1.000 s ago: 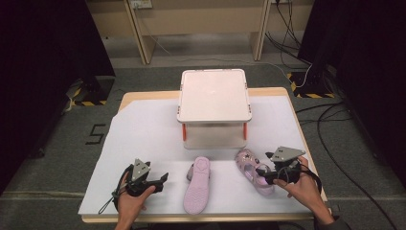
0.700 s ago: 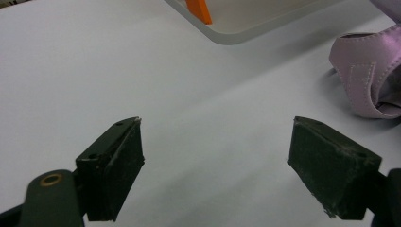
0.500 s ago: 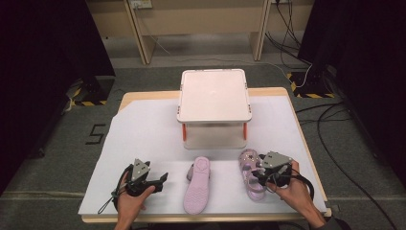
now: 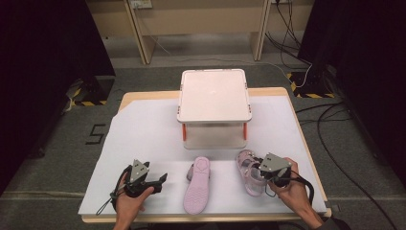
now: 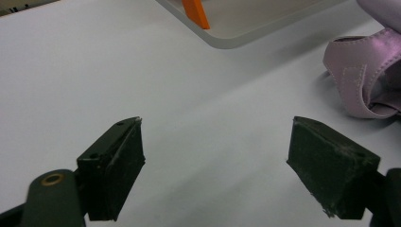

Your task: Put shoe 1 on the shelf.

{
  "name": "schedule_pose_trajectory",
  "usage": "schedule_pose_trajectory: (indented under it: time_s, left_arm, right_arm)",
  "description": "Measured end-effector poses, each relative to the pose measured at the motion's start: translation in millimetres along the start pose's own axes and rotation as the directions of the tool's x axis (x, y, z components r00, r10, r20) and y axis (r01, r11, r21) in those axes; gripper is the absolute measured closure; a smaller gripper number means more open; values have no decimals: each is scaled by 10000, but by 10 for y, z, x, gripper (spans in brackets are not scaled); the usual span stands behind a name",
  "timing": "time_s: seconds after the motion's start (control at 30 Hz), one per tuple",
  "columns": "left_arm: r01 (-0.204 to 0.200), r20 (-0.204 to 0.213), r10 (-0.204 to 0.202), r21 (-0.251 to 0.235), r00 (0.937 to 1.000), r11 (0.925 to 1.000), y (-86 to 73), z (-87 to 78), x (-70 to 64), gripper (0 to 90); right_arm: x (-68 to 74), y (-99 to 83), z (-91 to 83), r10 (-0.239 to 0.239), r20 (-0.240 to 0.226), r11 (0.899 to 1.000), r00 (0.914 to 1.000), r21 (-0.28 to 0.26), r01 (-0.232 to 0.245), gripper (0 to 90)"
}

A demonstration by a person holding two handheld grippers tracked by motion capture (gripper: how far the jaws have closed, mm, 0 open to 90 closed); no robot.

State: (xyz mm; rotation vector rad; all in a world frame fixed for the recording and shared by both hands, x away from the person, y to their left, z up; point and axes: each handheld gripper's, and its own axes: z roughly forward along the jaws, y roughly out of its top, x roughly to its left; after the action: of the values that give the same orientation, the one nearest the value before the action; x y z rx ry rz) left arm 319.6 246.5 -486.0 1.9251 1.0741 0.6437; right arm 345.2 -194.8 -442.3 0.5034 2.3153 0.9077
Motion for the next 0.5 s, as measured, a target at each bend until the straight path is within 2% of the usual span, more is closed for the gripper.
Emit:
schedule_pose_trajectory:
  time_s: [0.03, 0.23, 0.3, 0.33, 0.4, 0.43, 0.5]
  left_arm:
    - [37, -2, -37, -30, 10000, 10000, -3, 9, 0, 185]
    - [71, -34, -70, 70, 10000, 10000, -7, 21, 13, 185]
    - [73, -31, -73, 54, 10000, 10000, -5, 20, 11, 185]
    - [65, -34, -65, 49, 10000, 10000, -5, 20, 8, 185]
    - [51, -40, -51, 62, 10000, 10000, -7, 21, 7, 186]
    - [46, -28, -46, 54, 10000, 10000, -12, 24, 8, 186]
    - [74, -21, -74, 57, 10000, 10000, -13, 24, 9, 186]
  right_arm:
    - [5, 44, -22, -43, 62, 9997, 10000, -227, 44, 836]
    - [-11, 190, 2, -429, 390, 9970, 9983, -624, 452, 834]
    - [-40, 292, 103, -653, 561, 9944, 9963, -800, 697, 833]
    - [-40, 292, 103, -653, 561, 9944, 9963, -800, 697, 833]
    - [-63, 369, 212, -795, 570, 9918, 9952, -956, 847, 830]
    - [-74, 440, 326, -799, 572, 9909, 9952, -1037, 856, 828]
    - [-77, 465, 372, -773, 593, 9904, 9952, -1103, 835, 827]
